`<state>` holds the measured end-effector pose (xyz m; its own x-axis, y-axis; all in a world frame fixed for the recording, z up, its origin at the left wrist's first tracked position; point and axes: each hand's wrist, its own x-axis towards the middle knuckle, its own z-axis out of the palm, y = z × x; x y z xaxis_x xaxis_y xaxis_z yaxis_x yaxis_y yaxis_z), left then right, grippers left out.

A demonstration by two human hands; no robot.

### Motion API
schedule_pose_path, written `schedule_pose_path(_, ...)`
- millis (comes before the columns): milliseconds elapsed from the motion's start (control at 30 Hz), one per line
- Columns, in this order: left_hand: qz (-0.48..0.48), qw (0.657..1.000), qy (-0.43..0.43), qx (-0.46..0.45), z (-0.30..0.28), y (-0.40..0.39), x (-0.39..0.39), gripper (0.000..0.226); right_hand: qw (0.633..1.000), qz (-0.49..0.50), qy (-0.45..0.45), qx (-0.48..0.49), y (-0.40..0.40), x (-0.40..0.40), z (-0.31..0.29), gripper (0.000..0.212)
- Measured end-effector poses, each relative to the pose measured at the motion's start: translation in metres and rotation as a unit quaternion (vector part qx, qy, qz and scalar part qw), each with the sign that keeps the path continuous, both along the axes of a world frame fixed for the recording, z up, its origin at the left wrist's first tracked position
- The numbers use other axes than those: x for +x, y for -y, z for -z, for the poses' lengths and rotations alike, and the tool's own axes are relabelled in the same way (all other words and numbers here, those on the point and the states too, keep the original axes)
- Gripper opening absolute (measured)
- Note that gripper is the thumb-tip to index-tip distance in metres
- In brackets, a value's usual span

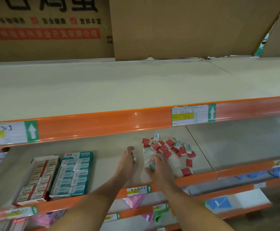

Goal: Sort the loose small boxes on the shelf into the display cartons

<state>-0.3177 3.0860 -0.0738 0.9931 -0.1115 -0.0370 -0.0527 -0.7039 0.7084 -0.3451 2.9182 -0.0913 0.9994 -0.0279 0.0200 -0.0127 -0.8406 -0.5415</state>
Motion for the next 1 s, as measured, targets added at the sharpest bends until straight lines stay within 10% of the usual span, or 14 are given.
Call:
schedule_pose_path(333, 0.005, 0.994, -0.002, 0.112, 0.005, -0.033, -0.016, 0.039, 0.996, 0.035, 0.006, 0.085, -0.018, -0.01, -0.003, 0.055)
schedule_pose_path(1000, 0.058, 0.983, 0.041, 0.171, 0.004, -0.035, -0.032, 0.024, 0.999, 0.015, 0.021, -0.039, -0.032, -0.026, -0.009, 0.037)
